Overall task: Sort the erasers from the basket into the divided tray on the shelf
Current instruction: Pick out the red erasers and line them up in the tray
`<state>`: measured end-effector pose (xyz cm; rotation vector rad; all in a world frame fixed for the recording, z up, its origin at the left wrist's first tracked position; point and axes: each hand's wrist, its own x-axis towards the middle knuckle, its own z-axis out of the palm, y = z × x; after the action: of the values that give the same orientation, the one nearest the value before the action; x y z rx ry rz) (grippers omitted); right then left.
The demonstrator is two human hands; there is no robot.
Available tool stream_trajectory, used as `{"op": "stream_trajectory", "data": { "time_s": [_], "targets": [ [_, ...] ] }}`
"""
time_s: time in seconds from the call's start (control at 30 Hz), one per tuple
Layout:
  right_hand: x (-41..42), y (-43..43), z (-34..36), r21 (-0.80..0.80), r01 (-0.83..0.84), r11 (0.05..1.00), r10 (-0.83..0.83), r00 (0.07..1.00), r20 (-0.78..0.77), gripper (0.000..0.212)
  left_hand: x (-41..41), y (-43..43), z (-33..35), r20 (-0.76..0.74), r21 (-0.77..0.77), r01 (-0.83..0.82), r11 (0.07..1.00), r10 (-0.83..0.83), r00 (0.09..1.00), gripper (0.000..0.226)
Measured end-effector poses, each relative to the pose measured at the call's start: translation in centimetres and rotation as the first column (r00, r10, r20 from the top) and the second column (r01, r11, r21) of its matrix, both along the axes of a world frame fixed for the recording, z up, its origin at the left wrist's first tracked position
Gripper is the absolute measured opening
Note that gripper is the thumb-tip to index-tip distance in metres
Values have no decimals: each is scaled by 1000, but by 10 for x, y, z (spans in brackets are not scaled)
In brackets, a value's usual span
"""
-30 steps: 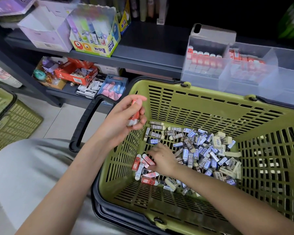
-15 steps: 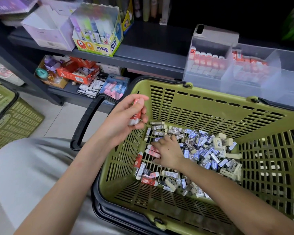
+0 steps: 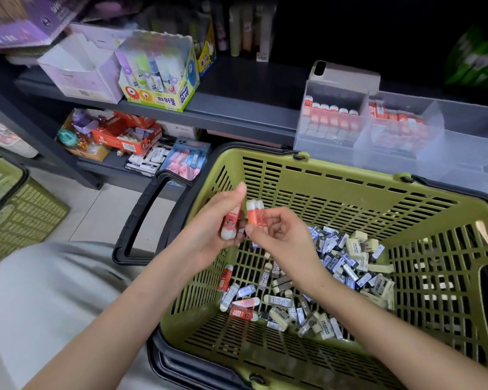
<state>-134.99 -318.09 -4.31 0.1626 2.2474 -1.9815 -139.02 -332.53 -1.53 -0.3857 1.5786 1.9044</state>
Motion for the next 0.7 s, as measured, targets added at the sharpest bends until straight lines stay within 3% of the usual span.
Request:
{"op": "stream_trajectory", "data": {
  "time_s": [0.1, 0.13, 0.2, 0.27, 0.3, 0.37, 0.47, 0.57, 0.7],
  "targets": [
    [0, -12, 15, 112, -99, 989, 106, 993, -51, 35, 7, 4, 2, -13, 42, 56, 998, -56, 998, 61],
    [-1, -11, 15, 64, -170, 983, 174, 983, -56, 37, 7, 4, 2, -9, 63, 11, 998, -10, 1000, 57],
    [-5, -2, 11, -230, -252, 940, 247, 968, -51, 33, 5, 2, 1, 11, 86, -123, 989, 122, 992, 44],
    [-10, 7, -8, -406, -137, 903, 167, 985, 38, 22, 1, -2, 0, 20, 85, -215, 973, 214, 977, 30],
    [-11, 8, -22, -351, -89, 932, 136, 985, 110, 17, 0, -3, 0, 27, 121, -244, 962, 243, 970, 27],
    [-11, -1, -57, -39, -174, 984, 179, 946, 270, 13, -2, -4, 2, 45, 247, -274, 929, 272, 961, 28],
    [-6, -28, -107, 278, -421, 863, 273, 854, 443, 21, -2, -7, 5, 14, 339, -212, 916, 221, 975, 30],
    [-11, -50, -133, 404, -411, 817, 234, 878, 419, 28, -2, -10, 4, 14, 368, -173, 914, 180, 984, 28],
    [-17, -58, -145, 387, -405, 829, 205, 863, 462, 25, -5, -8, 4, -3, 335, -214, 918, 228, 974, 29]
  ]
}}
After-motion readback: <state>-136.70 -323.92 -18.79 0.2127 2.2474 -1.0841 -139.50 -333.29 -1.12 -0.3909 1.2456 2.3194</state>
